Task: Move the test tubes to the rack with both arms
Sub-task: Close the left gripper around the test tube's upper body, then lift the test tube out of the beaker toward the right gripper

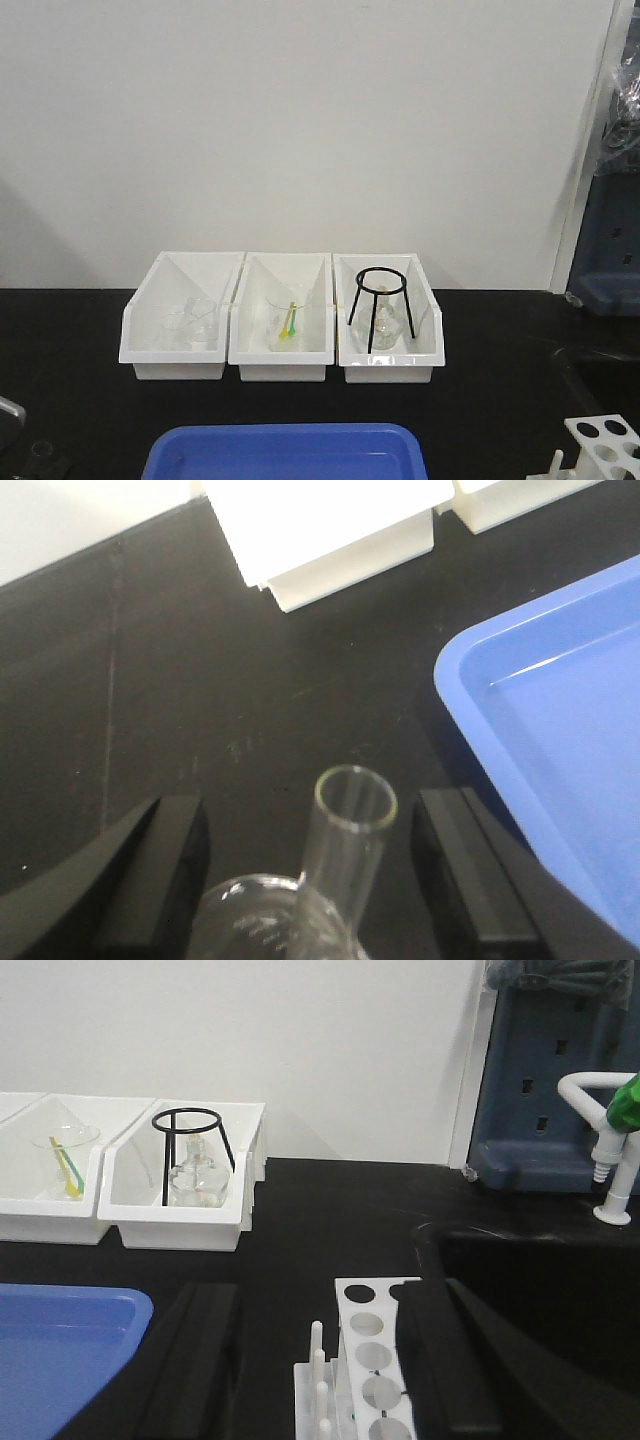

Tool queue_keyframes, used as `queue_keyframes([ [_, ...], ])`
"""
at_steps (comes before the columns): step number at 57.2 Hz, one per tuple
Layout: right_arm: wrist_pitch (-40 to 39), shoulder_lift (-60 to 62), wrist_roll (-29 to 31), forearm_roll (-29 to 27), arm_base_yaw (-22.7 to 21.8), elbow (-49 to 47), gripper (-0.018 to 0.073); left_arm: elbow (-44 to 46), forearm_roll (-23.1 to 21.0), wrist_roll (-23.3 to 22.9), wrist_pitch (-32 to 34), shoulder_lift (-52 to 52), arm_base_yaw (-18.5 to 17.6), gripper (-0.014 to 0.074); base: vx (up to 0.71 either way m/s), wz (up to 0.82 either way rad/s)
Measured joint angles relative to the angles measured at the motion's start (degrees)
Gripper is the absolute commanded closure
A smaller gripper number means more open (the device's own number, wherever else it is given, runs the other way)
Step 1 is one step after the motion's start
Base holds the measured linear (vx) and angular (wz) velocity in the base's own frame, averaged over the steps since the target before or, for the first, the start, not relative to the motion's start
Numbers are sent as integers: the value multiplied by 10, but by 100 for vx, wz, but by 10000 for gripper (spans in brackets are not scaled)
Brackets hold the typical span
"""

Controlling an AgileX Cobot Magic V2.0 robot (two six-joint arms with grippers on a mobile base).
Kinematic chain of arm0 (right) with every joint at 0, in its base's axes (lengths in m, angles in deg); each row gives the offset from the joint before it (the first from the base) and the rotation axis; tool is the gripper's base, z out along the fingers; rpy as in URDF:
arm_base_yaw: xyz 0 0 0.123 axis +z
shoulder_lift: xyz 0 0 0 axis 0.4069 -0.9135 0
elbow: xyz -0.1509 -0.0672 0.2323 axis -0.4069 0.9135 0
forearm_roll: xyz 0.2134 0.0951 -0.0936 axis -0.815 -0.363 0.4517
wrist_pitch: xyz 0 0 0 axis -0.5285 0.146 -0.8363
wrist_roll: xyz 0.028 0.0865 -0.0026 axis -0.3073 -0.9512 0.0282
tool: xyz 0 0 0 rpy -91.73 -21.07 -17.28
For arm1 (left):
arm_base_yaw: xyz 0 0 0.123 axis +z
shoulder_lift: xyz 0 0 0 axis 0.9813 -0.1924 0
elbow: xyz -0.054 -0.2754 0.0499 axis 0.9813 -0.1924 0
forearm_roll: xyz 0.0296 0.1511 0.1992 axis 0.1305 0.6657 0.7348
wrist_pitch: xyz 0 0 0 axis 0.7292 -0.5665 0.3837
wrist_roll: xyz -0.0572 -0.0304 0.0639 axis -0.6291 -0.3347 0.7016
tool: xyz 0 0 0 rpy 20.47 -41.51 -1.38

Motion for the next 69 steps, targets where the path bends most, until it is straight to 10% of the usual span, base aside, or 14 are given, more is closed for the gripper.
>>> queue_keyframes([
  [28,0,0,0,0,0,0,135,10,0,0,29,-64,0,88,0,0],
  [69,3,0,0,0,0,0,135,11,-1,-4,29,-7,0,601,0,0],
])
